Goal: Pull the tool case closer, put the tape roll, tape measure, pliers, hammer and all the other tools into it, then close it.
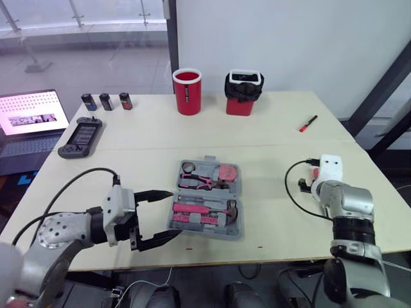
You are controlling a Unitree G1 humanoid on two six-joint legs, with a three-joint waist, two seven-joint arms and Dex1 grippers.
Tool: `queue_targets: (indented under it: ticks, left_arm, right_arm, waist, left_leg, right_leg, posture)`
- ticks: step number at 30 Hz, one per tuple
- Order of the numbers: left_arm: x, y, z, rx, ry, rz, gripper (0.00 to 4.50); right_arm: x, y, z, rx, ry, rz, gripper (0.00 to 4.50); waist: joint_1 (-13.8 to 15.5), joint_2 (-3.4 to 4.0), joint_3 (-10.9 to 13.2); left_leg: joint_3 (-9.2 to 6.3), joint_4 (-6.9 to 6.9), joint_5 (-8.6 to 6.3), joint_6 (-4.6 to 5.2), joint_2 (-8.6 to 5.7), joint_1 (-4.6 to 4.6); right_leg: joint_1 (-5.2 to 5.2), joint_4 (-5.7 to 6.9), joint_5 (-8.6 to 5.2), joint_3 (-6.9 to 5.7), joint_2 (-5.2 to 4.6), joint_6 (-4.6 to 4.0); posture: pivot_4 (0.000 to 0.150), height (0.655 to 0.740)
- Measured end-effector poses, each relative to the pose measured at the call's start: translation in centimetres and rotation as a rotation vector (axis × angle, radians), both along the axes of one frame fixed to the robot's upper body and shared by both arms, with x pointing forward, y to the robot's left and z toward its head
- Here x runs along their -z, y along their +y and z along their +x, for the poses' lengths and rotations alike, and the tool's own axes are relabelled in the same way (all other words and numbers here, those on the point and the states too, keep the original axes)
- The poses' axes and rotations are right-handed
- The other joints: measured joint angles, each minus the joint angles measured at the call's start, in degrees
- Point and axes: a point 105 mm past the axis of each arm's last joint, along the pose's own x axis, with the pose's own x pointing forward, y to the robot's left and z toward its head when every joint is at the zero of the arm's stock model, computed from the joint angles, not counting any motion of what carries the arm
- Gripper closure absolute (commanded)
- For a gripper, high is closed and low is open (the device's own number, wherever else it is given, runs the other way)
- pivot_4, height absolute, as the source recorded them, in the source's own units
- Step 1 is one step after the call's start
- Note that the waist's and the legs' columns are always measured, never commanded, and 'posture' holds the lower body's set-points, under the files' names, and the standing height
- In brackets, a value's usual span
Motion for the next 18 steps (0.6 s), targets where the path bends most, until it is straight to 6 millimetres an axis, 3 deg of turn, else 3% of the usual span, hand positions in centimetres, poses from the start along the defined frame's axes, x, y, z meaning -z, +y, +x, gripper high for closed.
queue_targets:
  ticks: [7, 10, 16, 17, 18]
  left_arm:
    - [-0.4, -0.3, 0.0, -0.018, -0.015, -0.001, 0.00]
    - [-0.4, -0.3, 0.0, -0.021, -0.018, -0.001, 0.00]
    - [-0.3, -0.3, 0.0, -0.023, -0.015, -0.001, 0.00]
    - [-0.3, -0.3, 0.0, -0.023, -0.015, -0.001, 0.00]
    - [-0.4, -0.3, 0.0, -0.022, -0.015, -0.001, 0.00]
  right_arm:
    - [1.1, -1.7, 0.6, 0.065, 0.005, 0.042, 0.04]
    - [1.2, -1.6, 0.9, 0.060, -0.002, 0.050, 0.89]
    - [1.3, -0.9, 1.3, 0.019, -0.007, 0.068, 3.84]
    - [1.3, -0.8, 1.3, 0.016, -0.007, 0.065, 4.15]
    - [1.3, -0.8, 1.3, 0.015, -0.007, 0.063, 4.15]
  waist:
    - [-0.9, 0.09, 0.1]
    - [-1.3, 0.09, 0.1]
    - [-1.5, 0.10, 0.1]
    - [-1.5, 0.11, 0.1]
    - [-1.5, 0.11, 0.1]
  left_leg:
    - [-0.02, 0.19, 0.01, 0.01, 0.02, 0.05]
    - [-0.03, 0.24, 0.01, 0.01, 0.02, 0.05]
    - [-0.07, 0.20, 0.01, 0.01, 0.04, 0.05]
    - [-0.07, 0.20, 0.01, 0.01, 0.04, 0.05]
    - [-0.08, 0.20, 0.01, 0.01, 0.04, 0.04]
  right_leg:
    - [0.10, 0.00, 0.13, 0.18, 0.12, 0.22]
    - [0.15, 0.00, 0.13, 0.44, 0.30, 0.22]
    - [0.13, 0.00, 0.14, 0.47, 0.36, 0.23]
    - [0.13, 0.00, 0.13, 0.47, 0.36, 0.23]
    - [0.13, 0.00, 0.13, 0.47, 0.37, 0.23]
  posture:
    - [0.150, 0.7387]
    - [0.150, 0.7387]
    - [0.150, 0.7387]
    - [0.150, 0.7387]
    - [0.150, 0.7387]
